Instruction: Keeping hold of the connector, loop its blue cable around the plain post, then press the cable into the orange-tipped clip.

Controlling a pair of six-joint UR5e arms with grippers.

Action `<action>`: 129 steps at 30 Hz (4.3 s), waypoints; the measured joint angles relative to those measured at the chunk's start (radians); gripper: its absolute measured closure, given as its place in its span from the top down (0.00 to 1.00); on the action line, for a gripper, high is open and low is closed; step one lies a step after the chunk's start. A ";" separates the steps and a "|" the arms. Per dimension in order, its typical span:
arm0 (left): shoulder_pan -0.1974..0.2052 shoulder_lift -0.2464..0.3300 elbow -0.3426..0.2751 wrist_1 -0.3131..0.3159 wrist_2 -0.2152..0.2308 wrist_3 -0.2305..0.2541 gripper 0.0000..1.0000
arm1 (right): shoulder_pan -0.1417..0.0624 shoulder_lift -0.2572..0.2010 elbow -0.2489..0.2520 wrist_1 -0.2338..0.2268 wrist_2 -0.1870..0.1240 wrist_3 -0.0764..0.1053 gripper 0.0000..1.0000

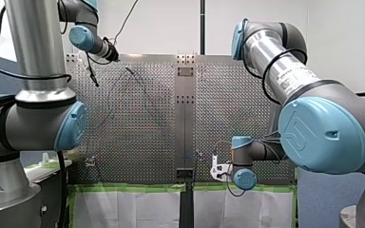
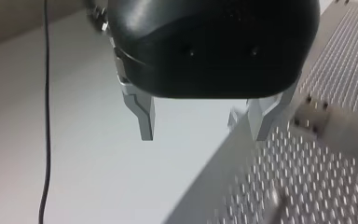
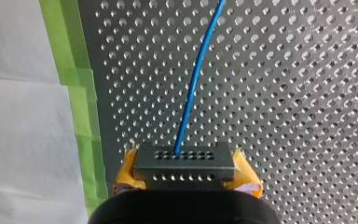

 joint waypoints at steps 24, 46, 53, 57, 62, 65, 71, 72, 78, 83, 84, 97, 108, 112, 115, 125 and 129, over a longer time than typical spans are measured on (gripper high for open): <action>-0.221 -0.100 0.076 -0.019 -0.094 0.228 1.00 | 0.001 0.000 -0.010 0.008 -0.011 -0.007 0.00; -0.420 -0.301 0.089 0.123 -0.295 0.430 1.00 | -0.015 -0.001 -0.010 0.021 -0.001 -0.008 0.00; -0.426 -0.348 0.110 0.191 -0.365 0.500 1.00 | -0.021 0.000 -0.009 0.027 -0.001 -0.009 0.00; -0.421 -0.370 0.116 0.225 -0.403 0.537 1.00 | -0.022 0.000 -0.009 0.029 -0.001 -0.011 0.00; -0.414 -0.380 0.118 0.247 -0.449 0.584 1.00 | -0.023 0.000 -0.009 0.028 0.000 -0.015 0.00; -0.408 -0.381 0.118 0.253 -0.477 0.612 1.00 | -0.023 0.000 -0.009 0.027 0.000 -0.015 0.00; -0.409 -0.381 0.119 0.260 -0.532 0.667 1.00 | -0.023 0.000 -0.009 0.026 0.000 -0.014 0.00; -0.410 -0.381 0.119 0.260 -0.540 0.675 1.00 | -0.023 0.000 -0.009 0.026 0.000 -0.014 0.00; -0.421 -0.385 0.119 0.260 -0.591 0.726 1.00 | -0.023 0.000 -0.009 0.025 0.000 -0.012 0.00; -0.428 -0.419 0.125 0.258 -0.604 0.769 1.00 | -0.023 0.000 -0.009 0.026 0.000 -0.011 0.00; -0.430 -0.427 0.127 0.256 -0.599 0.772 1.00 | -0.023 0.000 -0.009 0.027 0.000 -0.010 0.00; -0.436 -0.450 0.157 0.245 -0.605 0.707 1.00 | -0.023 0.000 -0.008 0.029 0.000 -0.010 0.00; -0.437 -0.471 0.178 0.279 -0.608 0.684 1.00 | -0.023 0.000 -0.009 0.030 -0.001 -0.011 0.00; -0.438 -0.503 0.212 0.251 -0.597 0.689 1.00 | -0.023 0.000 -0.008 0.029 -0.001 -0.011 0.00; -0.435 -0.516 0.244 0.237 -0.592 0.694 1.00 | -0.023 0.000 -0.009 0.027 -0.001 -0.011 0.00; -0.436 -0.520 0.293 0.215 -0.576 0.661 1.00 | -0.023 0.000 -0.009 0.025 -0.003 -0.011 0.00; -0.436 -0.520 0.293 0.207 -0.588 0.648 1.00 | -0.021 0.000 -0.009 0.027 -0.003 -0.011 0.00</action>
